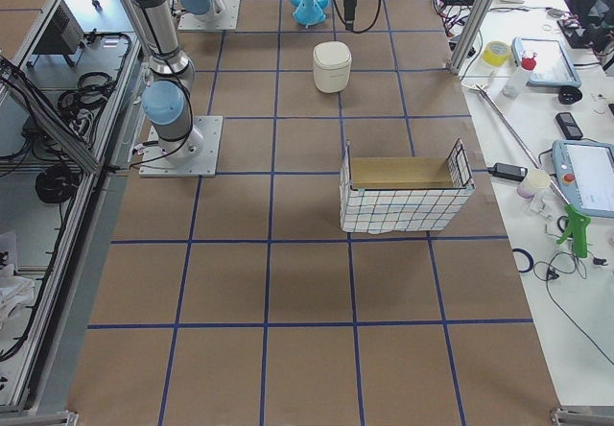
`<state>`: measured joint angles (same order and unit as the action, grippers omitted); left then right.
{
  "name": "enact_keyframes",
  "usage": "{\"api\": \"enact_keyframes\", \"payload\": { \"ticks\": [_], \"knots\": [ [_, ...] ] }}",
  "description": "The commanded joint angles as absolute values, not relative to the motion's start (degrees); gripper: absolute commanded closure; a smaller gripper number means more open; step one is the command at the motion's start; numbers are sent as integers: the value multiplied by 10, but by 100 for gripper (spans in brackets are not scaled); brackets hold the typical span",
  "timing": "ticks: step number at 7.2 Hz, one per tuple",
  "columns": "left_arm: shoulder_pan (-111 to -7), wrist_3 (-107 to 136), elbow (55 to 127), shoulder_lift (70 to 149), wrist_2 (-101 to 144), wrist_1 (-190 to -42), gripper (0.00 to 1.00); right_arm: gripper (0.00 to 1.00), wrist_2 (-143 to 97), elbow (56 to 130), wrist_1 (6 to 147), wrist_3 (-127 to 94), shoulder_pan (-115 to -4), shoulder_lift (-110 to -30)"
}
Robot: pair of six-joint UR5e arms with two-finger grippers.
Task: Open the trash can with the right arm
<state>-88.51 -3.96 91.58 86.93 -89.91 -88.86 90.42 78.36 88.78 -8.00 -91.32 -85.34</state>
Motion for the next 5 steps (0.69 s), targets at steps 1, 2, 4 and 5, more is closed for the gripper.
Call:
{"api": "enact_keyframes", "payload": {
  "ticks": [1,2,4,5],
  "knots": [
    [-885,-40,916,869,-899,-889,0,0,904,783,888,-80,-913,-853],
    [-885,-40,916,869,-899,-889,0,0,901,784,888,-80,-913,-853],
    [-885,-40,916,869,-899,-889,0,0,885,787,889,-83,-914,-849],
    [-885,-40,916,869,-899,-889,0,0,880,787,887,-87,-915,-847]
  ]
}}
